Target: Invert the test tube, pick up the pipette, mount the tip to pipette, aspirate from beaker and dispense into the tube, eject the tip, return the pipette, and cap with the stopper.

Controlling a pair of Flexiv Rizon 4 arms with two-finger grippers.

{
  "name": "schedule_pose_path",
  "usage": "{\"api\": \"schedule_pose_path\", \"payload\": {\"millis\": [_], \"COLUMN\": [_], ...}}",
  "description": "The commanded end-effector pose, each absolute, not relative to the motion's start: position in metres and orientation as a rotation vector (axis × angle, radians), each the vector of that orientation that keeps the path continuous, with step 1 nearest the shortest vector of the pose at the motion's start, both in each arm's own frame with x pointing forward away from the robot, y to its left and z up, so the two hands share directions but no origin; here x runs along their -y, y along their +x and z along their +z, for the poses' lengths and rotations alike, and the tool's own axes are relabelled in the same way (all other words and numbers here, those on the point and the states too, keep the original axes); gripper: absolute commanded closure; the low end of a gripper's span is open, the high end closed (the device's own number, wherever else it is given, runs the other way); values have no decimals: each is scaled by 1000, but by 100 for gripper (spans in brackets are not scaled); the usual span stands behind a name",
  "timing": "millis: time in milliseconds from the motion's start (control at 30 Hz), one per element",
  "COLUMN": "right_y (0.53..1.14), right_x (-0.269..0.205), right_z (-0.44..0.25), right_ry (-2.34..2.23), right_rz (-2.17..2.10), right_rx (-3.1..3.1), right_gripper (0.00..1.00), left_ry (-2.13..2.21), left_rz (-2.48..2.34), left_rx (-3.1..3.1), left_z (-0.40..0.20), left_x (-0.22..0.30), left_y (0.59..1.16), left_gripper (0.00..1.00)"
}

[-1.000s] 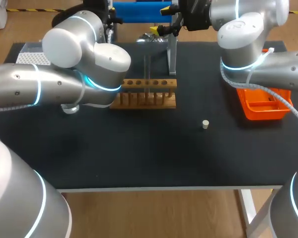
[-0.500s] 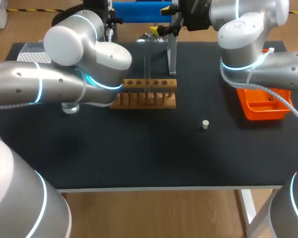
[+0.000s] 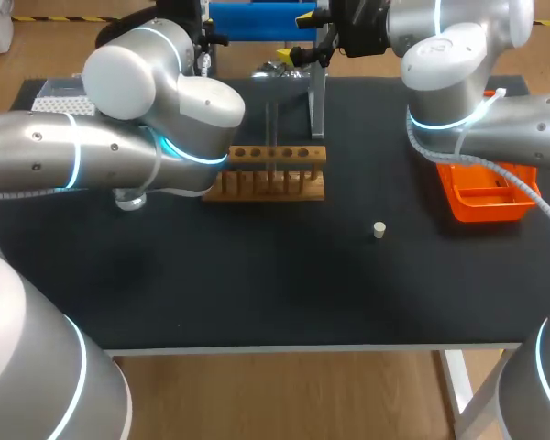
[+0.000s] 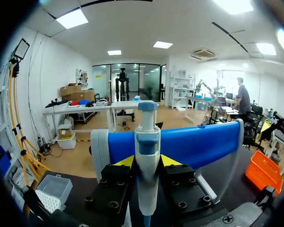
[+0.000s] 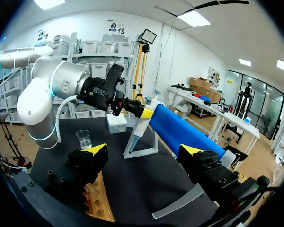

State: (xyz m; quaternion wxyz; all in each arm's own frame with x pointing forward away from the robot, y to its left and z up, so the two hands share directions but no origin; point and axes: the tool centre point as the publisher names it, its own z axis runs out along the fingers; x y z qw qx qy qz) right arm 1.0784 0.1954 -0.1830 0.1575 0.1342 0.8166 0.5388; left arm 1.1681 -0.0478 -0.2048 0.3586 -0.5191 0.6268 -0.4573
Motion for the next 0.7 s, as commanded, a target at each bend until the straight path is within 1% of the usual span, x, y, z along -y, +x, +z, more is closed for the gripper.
{"api": "schedule_pose_path", "payload": {"millis": [33, 267, 300, 333, 367, 400, 700], "right_y": [1079, 1079, 1079, 1079, 1079, 1079, 1079], "right_x": [-195, -195, -195, -195, -195, -195, -195], "right_z": [-182, -182, -182, -182, -182, -182, -182], "right_ry": [384, 384, 384, 384, 384, 384, 384], "right_rz": [1540, 1540, 1540, 1540, 1540, 1540, 1540], "right_rx": [-2340, -2340, -2340, -2340, -2340, -2340, -2340], "right_gripper": [0, 0, 0, 0, 0, 0, 0], "left_ry": [-1347, -1370, -1373, -1374, -1375, -1374, -1353], "left_rz": [-1174, -1169, -1173, -1174, -1175, -1178, -1188], "left_rx": [-1618, -1625, -1627, -1630, -1631, -1634, -1632], "left_z": [-207, -212, -213, -213, -214, -214, -202], "left_x": [49, 50, 51, 51, 52, 52, 54], "left_y": [1171, 1169, 1169, 1169, 1169, 1168, 1164], "left_gripper": [100, 100, 88, 60, 23, 0, 0]}}
